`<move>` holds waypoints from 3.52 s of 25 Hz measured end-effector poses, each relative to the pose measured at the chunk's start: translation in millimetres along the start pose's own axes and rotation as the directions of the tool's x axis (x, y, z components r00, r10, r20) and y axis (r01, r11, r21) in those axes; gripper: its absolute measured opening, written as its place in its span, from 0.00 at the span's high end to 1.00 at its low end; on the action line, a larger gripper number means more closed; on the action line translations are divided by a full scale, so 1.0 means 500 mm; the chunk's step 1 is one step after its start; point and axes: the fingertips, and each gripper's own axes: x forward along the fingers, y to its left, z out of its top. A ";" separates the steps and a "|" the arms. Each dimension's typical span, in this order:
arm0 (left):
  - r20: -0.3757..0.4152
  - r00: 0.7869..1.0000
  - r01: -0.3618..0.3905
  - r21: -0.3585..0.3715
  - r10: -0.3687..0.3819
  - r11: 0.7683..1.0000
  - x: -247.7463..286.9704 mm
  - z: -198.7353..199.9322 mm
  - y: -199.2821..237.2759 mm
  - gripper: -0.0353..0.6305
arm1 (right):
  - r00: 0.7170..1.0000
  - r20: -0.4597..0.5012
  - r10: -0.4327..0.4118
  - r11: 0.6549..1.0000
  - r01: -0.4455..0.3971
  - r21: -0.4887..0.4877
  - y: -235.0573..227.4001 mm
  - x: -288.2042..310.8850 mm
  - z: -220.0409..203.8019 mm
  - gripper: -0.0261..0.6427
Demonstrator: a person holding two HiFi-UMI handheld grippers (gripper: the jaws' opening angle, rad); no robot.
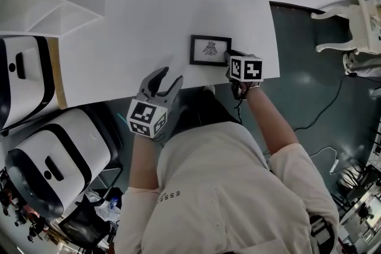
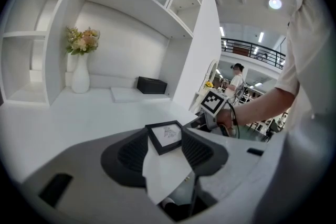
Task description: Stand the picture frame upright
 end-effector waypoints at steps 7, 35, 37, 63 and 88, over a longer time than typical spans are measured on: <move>-0.038 0.999 0.007 -0.021 -0.008 1.000 -0.037 -0.057 -0.005 0.67 | 0.999 -0.030 0.029 0.997 -0.031 -0.075 0.074 -0.001 -0.037 0.82; -0.053 0.995 0.049 -0.469 -0.083 0.882 -0.078 -0.306 -0.007 0.67 | 0.981 -0.100 0.166 0.936 -0.189 -0.296 0.248 -0.020 -0.163 0.83; -0.017 0.996 0.059 -0.552 -0.083 0.831 -0.070 -0.307 -0.002 0.67 | 0.980 -0.105 0.168 0.932 -0.192 -0.306 0.249 -0.021 -0.166 0.83; 0.288 0.937 0.343 -0.870 -0.198 0.355 -0.007 -0.312 0.004 0.84 | 0.965 -0.121 0.234 0.905 -0.262 -0.334 0.250 -0.024 -0.176 0.83; 0.368 0.878 0.464 -0.809 -0.305 0.360 -0.060 -0.184 -0.040 0.86 | 0.768 -0.018 0.641 0.768 -0.640 0.034 0.245 -0.128 -0.162 0.70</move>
